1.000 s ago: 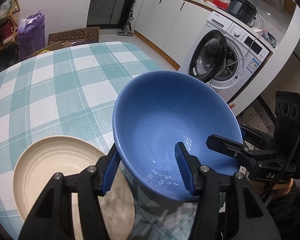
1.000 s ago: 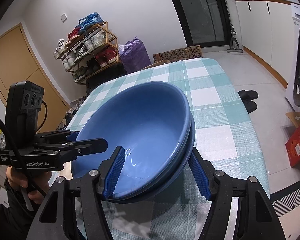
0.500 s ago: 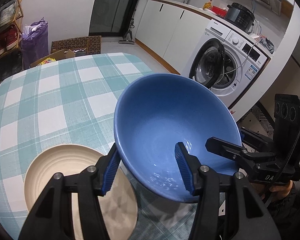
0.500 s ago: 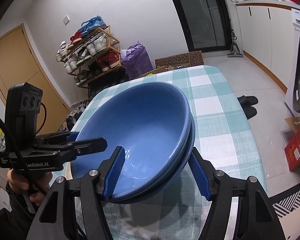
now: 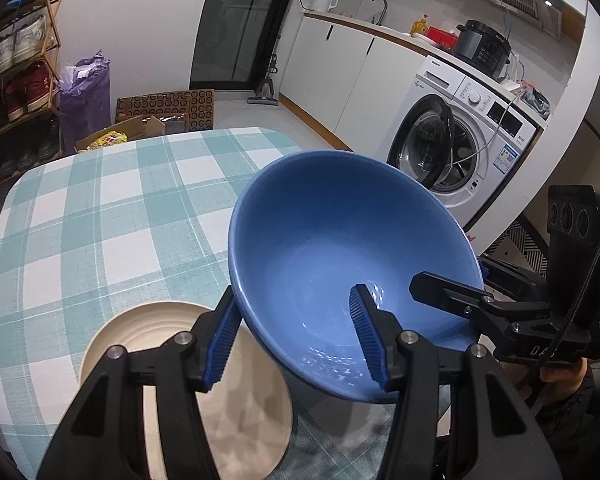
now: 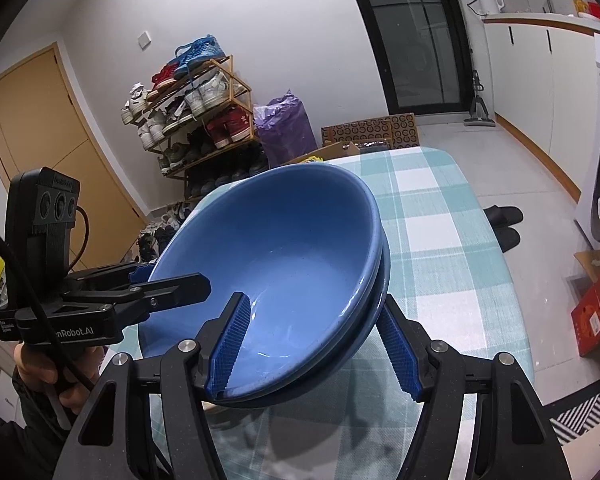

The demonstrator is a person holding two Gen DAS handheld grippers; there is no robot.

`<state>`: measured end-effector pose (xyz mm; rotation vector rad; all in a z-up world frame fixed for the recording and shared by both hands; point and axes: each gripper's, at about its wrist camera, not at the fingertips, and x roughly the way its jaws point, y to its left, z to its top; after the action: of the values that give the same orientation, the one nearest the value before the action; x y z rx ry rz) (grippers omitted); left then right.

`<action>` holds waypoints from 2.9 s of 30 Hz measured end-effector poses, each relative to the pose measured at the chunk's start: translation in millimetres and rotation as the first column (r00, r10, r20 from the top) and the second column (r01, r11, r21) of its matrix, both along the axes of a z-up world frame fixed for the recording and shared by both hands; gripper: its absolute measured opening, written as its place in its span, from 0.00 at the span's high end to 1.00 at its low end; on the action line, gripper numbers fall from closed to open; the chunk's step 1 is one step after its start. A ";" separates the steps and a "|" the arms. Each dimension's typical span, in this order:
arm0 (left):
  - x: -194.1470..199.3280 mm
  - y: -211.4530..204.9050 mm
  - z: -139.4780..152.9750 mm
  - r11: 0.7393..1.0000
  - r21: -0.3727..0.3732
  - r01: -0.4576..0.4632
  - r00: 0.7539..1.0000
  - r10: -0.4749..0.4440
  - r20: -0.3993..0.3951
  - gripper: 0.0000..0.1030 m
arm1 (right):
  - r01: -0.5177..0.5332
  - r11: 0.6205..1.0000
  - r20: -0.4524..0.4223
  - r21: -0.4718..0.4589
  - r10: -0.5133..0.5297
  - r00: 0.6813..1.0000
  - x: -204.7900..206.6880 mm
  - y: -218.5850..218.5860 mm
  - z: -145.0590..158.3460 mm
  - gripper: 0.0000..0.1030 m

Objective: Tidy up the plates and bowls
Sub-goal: 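Lift the nested blue bowls off the table with both grippers, then carry the nested bowls over the cream plate stack with both grippers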

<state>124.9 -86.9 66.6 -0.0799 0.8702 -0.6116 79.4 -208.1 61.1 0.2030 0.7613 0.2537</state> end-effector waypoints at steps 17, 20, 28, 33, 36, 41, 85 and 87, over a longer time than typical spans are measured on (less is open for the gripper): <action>-5.3 40.4 14.7 0.996 0.015 -0.089 0.996 0.088 0.029 0.48 | -0.096 0.995 0.023 -0.005 0.096 0.995 16.8 38.6 17.3 0.35; -7.1 49.3 15.5 0.994 0.021 -0.106 0.994 0.105 0.031 0.48 | -0.115 0.993 0.022 0.001 0.115 0.993 21.8 47.2 17.5 0.35; -10.7 73.4 15.5 0.988 0.017 -0.151 0.988 0.150 0.032 0.48 | -0.156 0.988 0.016 -0.002 0.156 0.988 29.4 72.8 15.3 0.35; -12.6 87.5 12.0 0.984 0.017 -0.175 0.984 0.175 0.024 0.48 | -0.178 0.984 0.008 0.004 0.178 0.984 33.8 87.4 12.9 0.35; -13.3 93.7 8.4 0.982 0.017 -0.187 0.982 0.187 0.018 0.48 | -0.190 0.982 0.001 0.006 0.190 0.982 36.5 94.8 10.3 0.35; -14.5 102.0 0.4 0.979 0.018 -0.205 0.979 0.205 0.006 0.48 | -0.210 0.978 -0.019 0.002 0.210 0.978 39.7 106.5 1.2 0.35; -0.1 122.4 -59.1 0.958 0.075 -0.276 0.959 0.279 -0.043 0.48 | -0.275 0.961 -0.117 0.012 0.275 0.954 71.4 133.0 -58.2 0.35; -0.3 121.7 -60.0 0.958 0.079 -0.276 0.959 0.280 -0.042 0.48 | -0.277 0.961 -0.117 0.011 0.277 0.954 70.8 132.6 -58.2 0.35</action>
<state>124.6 34.8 6.7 -0.1508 0.9119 -0.3153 150.2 -75.4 2.9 0.1059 0.9077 0.5097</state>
